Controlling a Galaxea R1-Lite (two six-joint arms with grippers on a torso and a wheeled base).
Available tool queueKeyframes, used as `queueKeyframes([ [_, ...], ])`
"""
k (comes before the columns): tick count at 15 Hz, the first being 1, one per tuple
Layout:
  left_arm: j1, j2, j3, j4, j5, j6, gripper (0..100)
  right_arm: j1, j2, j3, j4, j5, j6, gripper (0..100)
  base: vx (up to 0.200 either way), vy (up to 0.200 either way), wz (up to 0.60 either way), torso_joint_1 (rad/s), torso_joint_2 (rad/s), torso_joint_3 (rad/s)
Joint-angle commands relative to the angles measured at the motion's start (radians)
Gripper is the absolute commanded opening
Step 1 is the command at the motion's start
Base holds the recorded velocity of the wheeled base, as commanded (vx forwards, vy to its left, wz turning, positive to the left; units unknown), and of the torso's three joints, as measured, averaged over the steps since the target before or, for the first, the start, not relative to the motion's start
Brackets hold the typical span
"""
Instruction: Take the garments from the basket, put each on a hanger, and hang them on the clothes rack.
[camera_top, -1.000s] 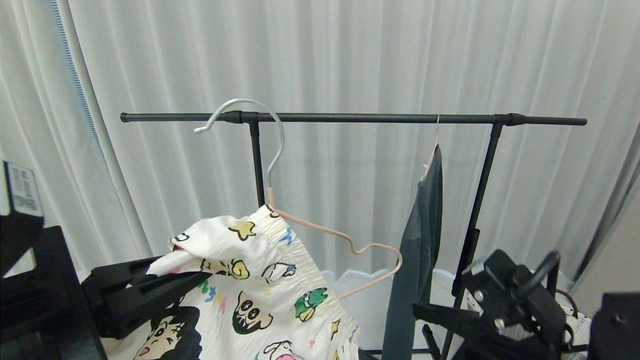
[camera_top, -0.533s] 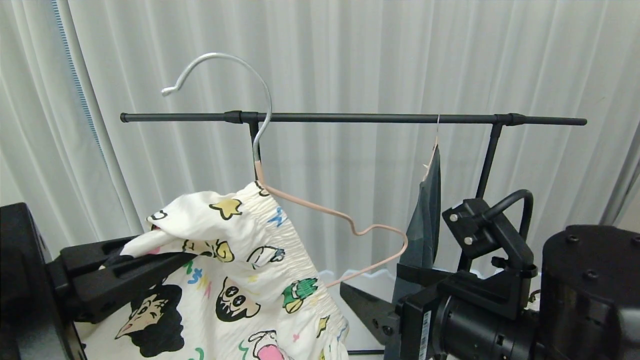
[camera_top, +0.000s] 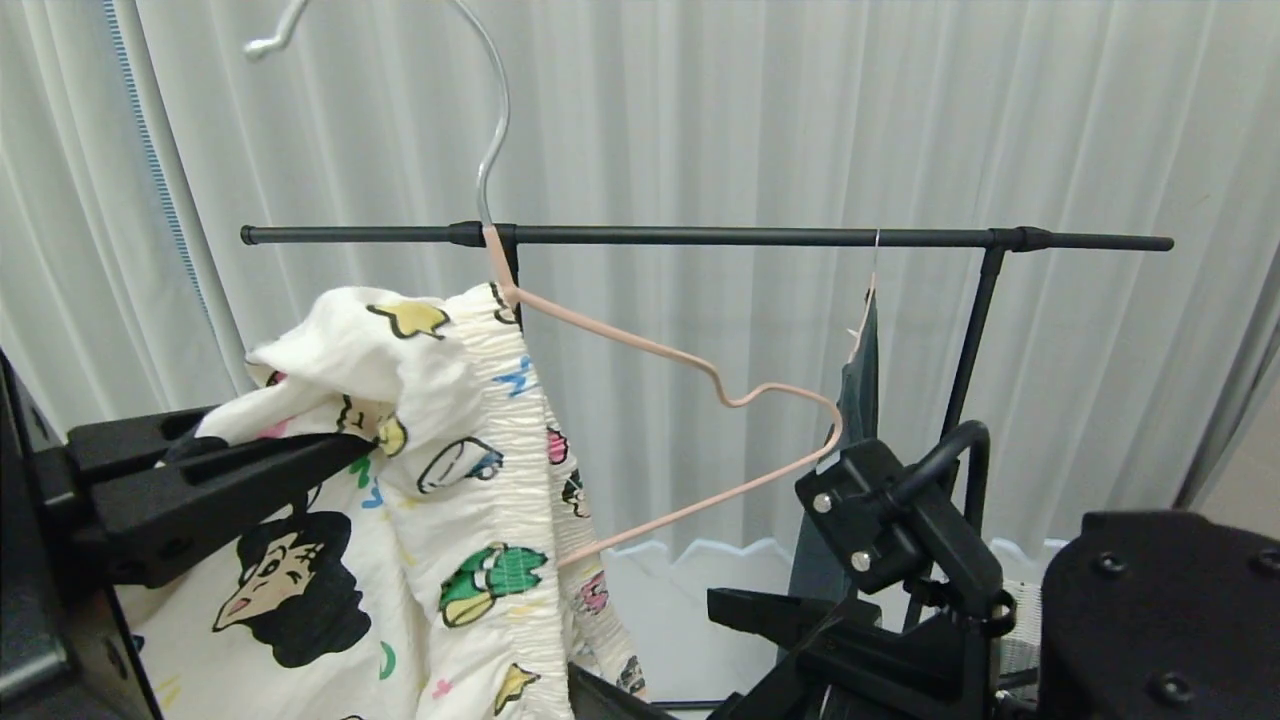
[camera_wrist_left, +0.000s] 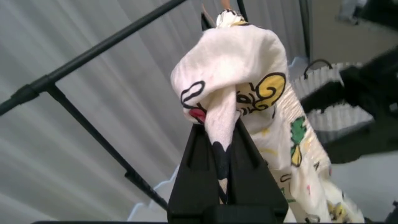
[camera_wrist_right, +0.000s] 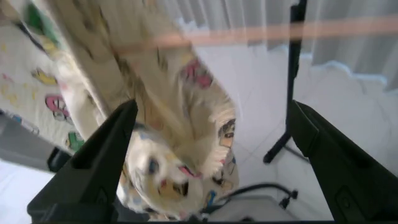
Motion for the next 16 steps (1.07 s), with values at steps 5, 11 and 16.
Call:
queueKeyframes([
  [5,-0.001,-0.008,-0.001,-0.05,-0.002,0.032,0,-0.019,-0.004,-0.001,0.208,-0.001,0.052,100,0.0,0.0,0.0,0.0,0.0,0.0],
  [11,-0.004,-0.011,-0.001,-0.081,-0.003,0.03,0,-0.056,-0.018,-0.006,0.261,-0.003,0.06,100,0.0,0.0,0.0,0.0,0.0,0.0],
  [16,-0.003,-0.028,0.063,-0.081,-0.003,0.029,0,-0.252,-0.072,0.001,0.435,-0.055,-0.004,100,0.0,0.0,0.0,0.0,0.0,0.0],
])
